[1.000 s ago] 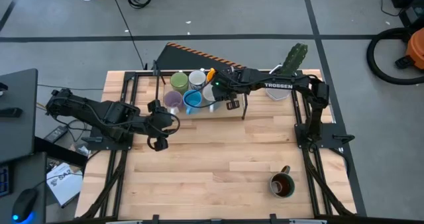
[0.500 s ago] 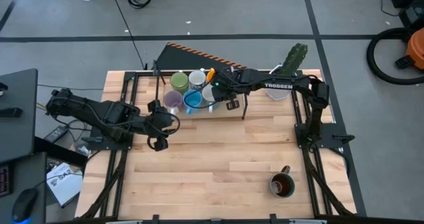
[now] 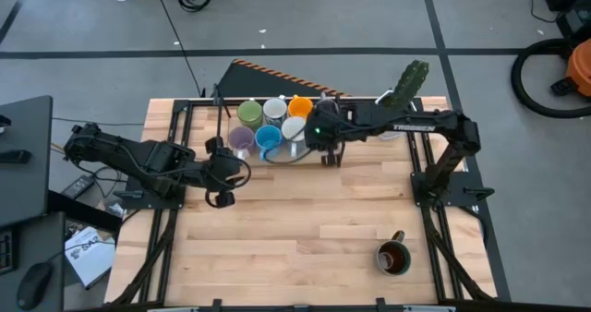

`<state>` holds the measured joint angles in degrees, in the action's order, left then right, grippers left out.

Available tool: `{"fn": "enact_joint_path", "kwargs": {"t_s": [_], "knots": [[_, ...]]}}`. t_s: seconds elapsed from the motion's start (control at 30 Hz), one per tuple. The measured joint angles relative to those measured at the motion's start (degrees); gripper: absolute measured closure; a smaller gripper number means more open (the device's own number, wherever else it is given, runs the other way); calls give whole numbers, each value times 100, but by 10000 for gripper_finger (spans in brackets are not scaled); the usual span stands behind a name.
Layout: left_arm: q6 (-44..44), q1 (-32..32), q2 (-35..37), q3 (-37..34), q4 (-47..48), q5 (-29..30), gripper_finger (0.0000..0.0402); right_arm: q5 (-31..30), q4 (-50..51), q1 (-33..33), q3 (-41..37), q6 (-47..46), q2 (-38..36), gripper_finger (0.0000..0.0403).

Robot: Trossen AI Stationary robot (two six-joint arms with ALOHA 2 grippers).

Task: Place coffee mugs
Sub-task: Put the dark blue mug on the shelf aligned with the purple mug

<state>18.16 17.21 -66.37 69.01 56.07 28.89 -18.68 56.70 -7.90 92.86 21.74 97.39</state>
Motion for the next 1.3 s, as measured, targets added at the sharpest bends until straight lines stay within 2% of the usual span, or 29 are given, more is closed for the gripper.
{"fn": "enact_joint_path", "kwargs": {"t_s": [0.17,0.33,0.43,0.53,0.8,1.0,1.3], "knots": [[-302,-11,0,0,-17,336,230,775,439,577,0,-1795,-102,257],[-500,-11,0,0,-125,351,230,1607,1205,1134,0,-3944,-108,257],[-536,-11,0,2,-144,349,230,1695,1623,1608,0,-4769,-106,257],[-536,-11,0,4,-144,349,230,1505,1675,2145,0,-5311,-106,257],[-675,-11,-2,4,-347,349,230,1379,1672,3454,-24,-5417,-106,257],[-766,-11,-2,4,-470,347,230,1416,1644,4241,-657,-5244,-101,253],[-984,-11,-4,4,-579,345,230,2123,1662,4729,-1039,-5055,-97,251]]}}
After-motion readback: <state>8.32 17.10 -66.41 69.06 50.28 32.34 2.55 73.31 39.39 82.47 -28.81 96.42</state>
